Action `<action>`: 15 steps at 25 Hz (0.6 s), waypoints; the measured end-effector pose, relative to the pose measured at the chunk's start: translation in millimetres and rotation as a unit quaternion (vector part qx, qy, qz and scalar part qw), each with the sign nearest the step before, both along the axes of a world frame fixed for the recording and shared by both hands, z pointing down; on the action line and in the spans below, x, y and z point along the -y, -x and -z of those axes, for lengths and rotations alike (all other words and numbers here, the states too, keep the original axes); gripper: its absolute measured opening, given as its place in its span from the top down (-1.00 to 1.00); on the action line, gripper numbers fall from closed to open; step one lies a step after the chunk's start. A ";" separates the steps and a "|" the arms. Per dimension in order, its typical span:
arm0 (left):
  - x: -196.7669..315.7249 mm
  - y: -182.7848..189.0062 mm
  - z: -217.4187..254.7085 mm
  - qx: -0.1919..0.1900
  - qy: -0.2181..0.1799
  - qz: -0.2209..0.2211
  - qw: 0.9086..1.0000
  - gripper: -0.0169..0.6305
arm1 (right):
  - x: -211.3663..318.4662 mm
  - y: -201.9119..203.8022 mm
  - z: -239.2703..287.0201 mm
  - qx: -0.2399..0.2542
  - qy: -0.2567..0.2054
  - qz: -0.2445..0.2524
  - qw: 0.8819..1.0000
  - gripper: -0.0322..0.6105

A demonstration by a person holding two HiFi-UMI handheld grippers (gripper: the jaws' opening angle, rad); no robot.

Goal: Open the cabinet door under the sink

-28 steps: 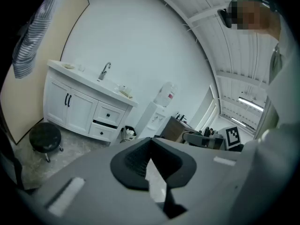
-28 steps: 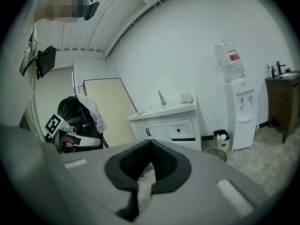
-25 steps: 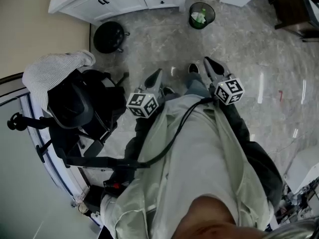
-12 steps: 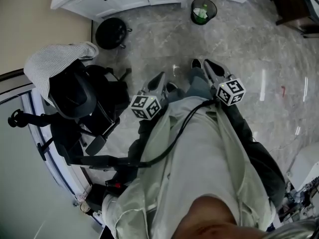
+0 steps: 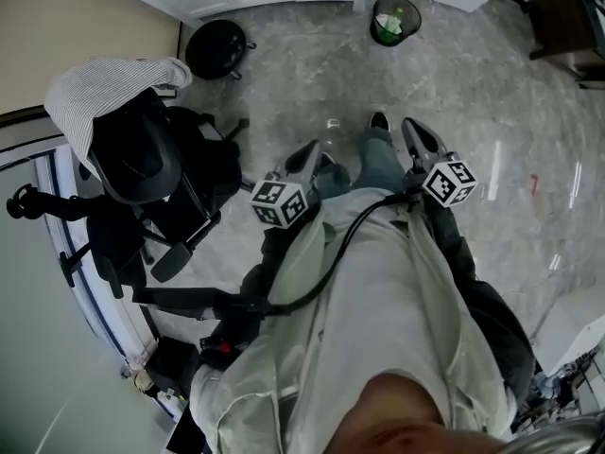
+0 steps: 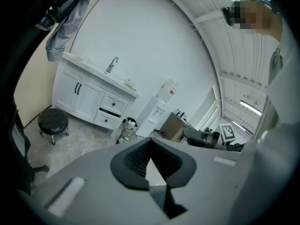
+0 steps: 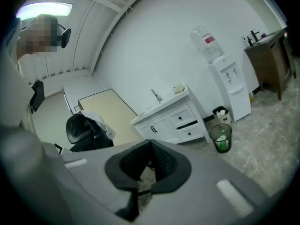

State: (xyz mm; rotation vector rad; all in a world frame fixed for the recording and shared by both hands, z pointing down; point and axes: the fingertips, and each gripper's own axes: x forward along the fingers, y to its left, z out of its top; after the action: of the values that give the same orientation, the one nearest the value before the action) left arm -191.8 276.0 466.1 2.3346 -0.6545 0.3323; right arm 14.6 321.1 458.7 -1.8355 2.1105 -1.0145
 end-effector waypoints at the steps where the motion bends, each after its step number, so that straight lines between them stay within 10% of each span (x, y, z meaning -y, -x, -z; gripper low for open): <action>1: 1.8 0.3 -0.1 0.003 -0.001 0.007 1.000 0.92 | 3.8 1.3 -2.5 0.004 0.001 0.010 1.000 0.89; 15: 61.9 -90.5 19.8 0.059 -0.061 0.082 0.993 0.92 | 84.9 -122.0 4.9 0.058 -0.051 0.033 0.996 0.89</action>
State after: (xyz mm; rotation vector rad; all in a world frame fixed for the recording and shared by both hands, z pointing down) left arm -101.3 214.1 446.3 2.3693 -0.9417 0.3650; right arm 136.6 236.2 453.7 -1.6300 2.1241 -0.9833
